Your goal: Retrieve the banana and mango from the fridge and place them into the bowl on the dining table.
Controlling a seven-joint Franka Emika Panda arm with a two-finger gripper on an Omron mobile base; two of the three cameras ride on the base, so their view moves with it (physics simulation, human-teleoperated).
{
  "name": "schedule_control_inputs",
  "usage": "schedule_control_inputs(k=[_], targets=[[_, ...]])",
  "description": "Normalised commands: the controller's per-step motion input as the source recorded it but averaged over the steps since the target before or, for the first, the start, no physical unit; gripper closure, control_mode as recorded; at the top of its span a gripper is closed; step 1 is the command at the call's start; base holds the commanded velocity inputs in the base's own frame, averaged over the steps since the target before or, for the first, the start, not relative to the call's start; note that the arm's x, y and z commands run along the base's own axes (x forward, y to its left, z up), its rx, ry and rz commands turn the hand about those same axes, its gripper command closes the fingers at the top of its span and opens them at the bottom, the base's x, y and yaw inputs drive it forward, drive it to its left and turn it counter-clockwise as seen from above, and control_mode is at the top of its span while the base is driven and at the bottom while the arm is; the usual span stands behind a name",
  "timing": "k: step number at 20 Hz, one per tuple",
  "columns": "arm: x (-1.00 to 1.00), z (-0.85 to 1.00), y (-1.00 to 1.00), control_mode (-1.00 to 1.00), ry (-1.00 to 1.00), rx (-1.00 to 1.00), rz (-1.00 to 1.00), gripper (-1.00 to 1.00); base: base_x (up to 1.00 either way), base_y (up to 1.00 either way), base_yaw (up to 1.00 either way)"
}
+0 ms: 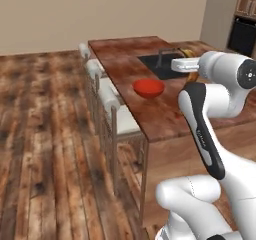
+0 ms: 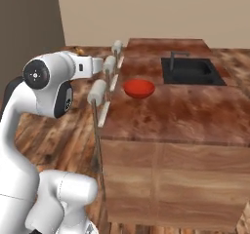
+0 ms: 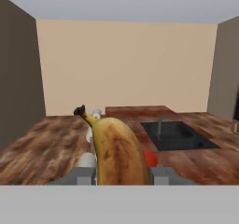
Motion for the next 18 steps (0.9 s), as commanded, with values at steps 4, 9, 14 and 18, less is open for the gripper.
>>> schedule_control_inputs(k=[4,9,14,18], targets=[[0.0,0.0,0.0,1.0,0.0,0.0,0.0,1.0,0.35,1.0,-0.28],[0.0,0.0,0.0,1.0,0.0,0.0,0.0,1.0,0.2,1.0,-0.43],[0.0,0.0,0.0,1.0,0.0,0.0,0.0,1.0,0.15,1.0,-0.52],[0.0,0.0,0.0,1.0,0.0,0.0,0.0,1.0,0.25,1.0,-0.52]])
